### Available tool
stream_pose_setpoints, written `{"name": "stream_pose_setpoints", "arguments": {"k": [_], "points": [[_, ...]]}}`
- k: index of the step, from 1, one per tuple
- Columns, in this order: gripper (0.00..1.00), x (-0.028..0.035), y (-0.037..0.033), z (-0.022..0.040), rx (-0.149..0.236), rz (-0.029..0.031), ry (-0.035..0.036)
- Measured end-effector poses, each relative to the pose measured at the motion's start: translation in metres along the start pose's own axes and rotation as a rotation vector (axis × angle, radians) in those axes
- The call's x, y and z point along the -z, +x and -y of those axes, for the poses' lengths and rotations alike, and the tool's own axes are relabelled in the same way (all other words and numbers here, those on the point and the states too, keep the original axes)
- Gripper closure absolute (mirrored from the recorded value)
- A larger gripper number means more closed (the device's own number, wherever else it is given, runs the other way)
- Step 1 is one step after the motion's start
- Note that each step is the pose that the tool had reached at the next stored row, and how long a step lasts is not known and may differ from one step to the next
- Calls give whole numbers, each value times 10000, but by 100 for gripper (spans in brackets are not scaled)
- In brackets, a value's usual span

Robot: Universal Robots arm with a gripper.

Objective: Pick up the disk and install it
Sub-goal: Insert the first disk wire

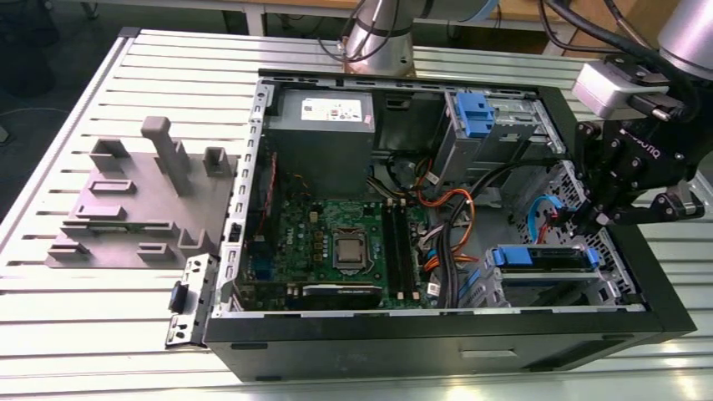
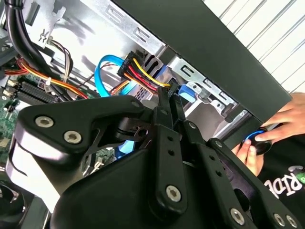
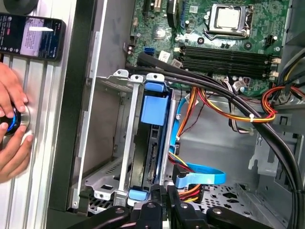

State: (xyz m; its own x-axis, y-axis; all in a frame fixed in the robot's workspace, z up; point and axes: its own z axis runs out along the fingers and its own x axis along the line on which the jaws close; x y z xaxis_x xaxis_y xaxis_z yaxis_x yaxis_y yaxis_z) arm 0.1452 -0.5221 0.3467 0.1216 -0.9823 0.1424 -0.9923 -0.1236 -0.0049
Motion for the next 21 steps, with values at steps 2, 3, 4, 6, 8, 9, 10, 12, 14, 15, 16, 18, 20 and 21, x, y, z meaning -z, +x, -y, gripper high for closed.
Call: {"name": "stream_pose_setpoints", "arguments": {"k": [2,3,4,6,8,9,10,12,14,15,16,18,20,21], "points": [[83,-5,-1,-2,-240,-3,-20],[83,-7,-1,-3,-362,-5,-32],[83,-9,-2,-7,-437,-5,-35],[83,-11,-4,-26,-478,-10,4],[83,-16,5,-53,-486,-15,58],[83,-18,13,-68,-490,-20,88],[83,-22,22,-83,-495,-19,118],[83,-34,46,-104,-501,-16,165],[83,-49,76,-123,-507,-1,209],[83,-56,88,-136,-511,18,236],[83,-61,93,-152,-516,36,267],[83,-71,92,-185,-528,63,342],[83,-82,89,-206,-553,66,398],[83,-87,87,-217,-568,64,423]]}}
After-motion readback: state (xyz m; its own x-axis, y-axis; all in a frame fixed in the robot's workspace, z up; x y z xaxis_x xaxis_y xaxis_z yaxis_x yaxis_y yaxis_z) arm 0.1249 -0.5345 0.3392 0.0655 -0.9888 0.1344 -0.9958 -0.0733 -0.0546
